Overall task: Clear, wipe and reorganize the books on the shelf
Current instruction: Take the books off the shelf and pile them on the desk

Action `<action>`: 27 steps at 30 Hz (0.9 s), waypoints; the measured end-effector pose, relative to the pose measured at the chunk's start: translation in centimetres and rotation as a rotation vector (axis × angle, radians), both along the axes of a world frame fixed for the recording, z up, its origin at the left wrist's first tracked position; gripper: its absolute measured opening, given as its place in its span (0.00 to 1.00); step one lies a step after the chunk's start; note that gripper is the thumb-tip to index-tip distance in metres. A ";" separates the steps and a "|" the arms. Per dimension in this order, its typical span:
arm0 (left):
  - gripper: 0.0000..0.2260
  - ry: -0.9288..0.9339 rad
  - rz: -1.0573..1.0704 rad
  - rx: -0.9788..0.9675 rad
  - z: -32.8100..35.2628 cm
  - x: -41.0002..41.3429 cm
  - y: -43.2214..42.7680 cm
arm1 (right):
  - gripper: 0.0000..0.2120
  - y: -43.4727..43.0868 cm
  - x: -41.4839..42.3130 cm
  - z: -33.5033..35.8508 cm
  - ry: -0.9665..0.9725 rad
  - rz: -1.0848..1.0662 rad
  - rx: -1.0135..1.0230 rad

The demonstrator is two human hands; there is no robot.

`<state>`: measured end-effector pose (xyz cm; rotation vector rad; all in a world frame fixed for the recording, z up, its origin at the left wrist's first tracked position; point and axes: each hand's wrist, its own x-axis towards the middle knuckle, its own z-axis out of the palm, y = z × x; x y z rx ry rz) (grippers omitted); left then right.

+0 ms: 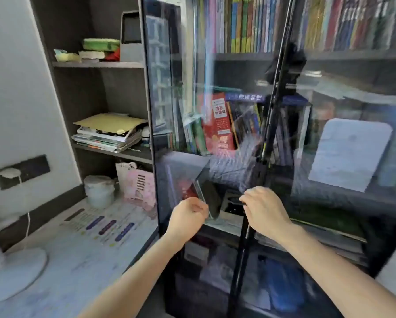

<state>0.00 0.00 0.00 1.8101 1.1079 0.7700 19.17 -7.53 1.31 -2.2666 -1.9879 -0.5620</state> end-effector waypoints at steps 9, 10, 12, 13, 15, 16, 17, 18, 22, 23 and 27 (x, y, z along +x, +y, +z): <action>0.20 -0.104 -0.077 -0.245 -5.2 17.3 5.5 | 0.21 7.3 9.0 0.4 -0.503 0.156 -0.145; 0.20 -0.106 -0.067 -0.249 -5.5 18.5 5.9 | 0.19 7.8 9.5 0.4 -0.541 0.158 -0.156; 0.19 -0.098 -0.067 -0.258 -6.2 20.2 6.1 | 0.16 8.3 9.7 0.0 -0.546 0.186 -0.151; 0.18 -0.092 -0.063 -0.253 -6.6 20.8 6.0 | 0.14 8.3 9.7 -0.2 -0.547 0.176 -0.153; 0.15 -0.080 -0.043 -0.224 -7.2 21.4 5.6 | 0.12 8.4 9.9 -0.7 -0.567 0.168 -0.102; 0.14 -0.083 -0.025 -0.218 -7.4 21.6 5.6 | 0.11 8.5 10.1 -1.0 -0.576 0.174 -0.057; 0.13 -0.085 -0.018 -0.224 -7.5 21.6 5.5 | 0.10 8.5 10.0 -1.1 -0.573 0.144 -0.080; 0.11 -0.085 -0.027 -0.234 -7.3 21.4 5.3 | 0.09 8.4 9.5 -1.0 -0.575 0.117 -0.117; 0.08 -0.029 -0.111 -0.162 -6.2 19.7 3.6 | 0.07 7.9 6.8 -1.6 -0.466 0.040 -0.109; 0.08 0.004 -0.132 -0.102 -6.3 19.1 3.2 | 0.08 7.6 6.2 -2.0 -0.399 0.098 -0.001; 0.13 0.001 -0.119 -0.047 -6.4 14.8 0.5 | 0.13 4.1 4.5 -3.6 -0.070 0.360 0.481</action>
